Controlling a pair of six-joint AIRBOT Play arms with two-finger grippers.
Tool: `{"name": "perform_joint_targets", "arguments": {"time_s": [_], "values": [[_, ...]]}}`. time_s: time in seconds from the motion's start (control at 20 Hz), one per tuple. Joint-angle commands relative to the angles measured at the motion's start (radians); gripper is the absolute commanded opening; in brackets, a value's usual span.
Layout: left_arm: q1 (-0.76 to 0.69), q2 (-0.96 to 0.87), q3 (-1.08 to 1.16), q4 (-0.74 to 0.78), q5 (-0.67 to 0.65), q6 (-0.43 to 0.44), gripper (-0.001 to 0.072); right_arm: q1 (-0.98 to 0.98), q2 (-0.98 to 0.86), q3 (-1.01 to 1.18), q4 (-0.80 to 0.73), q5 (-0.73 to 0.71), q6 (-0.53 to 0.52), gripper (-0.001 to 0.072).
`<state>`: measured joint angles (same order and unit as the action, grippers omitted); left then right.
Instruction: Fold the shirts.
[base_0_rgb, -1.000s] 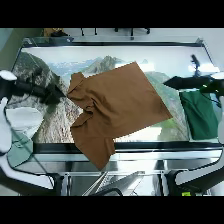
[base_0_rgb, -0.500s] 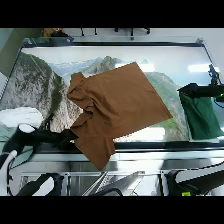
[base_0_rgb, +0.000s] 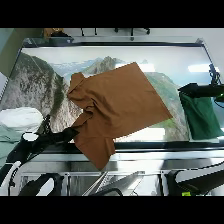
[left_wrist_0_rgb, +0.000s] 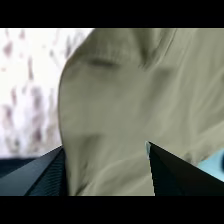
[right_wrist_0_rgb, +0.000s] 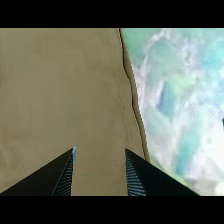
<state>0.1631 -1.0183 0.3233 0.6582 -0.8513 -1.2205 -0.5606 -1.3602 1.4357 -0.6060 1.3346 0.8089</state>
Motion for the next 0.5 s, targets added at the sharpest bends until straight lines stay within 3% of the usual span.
{"name": "perform_joint_targets", "arguments": {"time_s": [0.0,0.05,0.15,0.2,0.45], "values": [[-0.003,-0.107,-0.005,-0.178,-0.034,0.145,0.0581,0.0,0.0,0.0,0.0,-0.003,-0.013,0.0378],[-0.003,-0.151,-0.006,-0.212,-0.069,0.188,0.0563,0.0,-0.001,0.0,0.0,-0.002,-0.013,0.0378],[-0.002,-0.229,-0.005,-0.217,-0.132,0.253,0.0047,0.0,-0.006,0.0,-0.001,-0.002,-0.013,0.0378],[-0.002,-0.26,-0.003,-0.216,-0.151,0.28,0.0015,0.0,-0.01,0.0,-0.001,-0.002,-0.013,0.0378],[0.125,-0.336,0.171,-0.204,-0.218,0.287,0.0013,-0.001,-0.013,0.0,-0.027,0.026,0.005,0.0364]]}}
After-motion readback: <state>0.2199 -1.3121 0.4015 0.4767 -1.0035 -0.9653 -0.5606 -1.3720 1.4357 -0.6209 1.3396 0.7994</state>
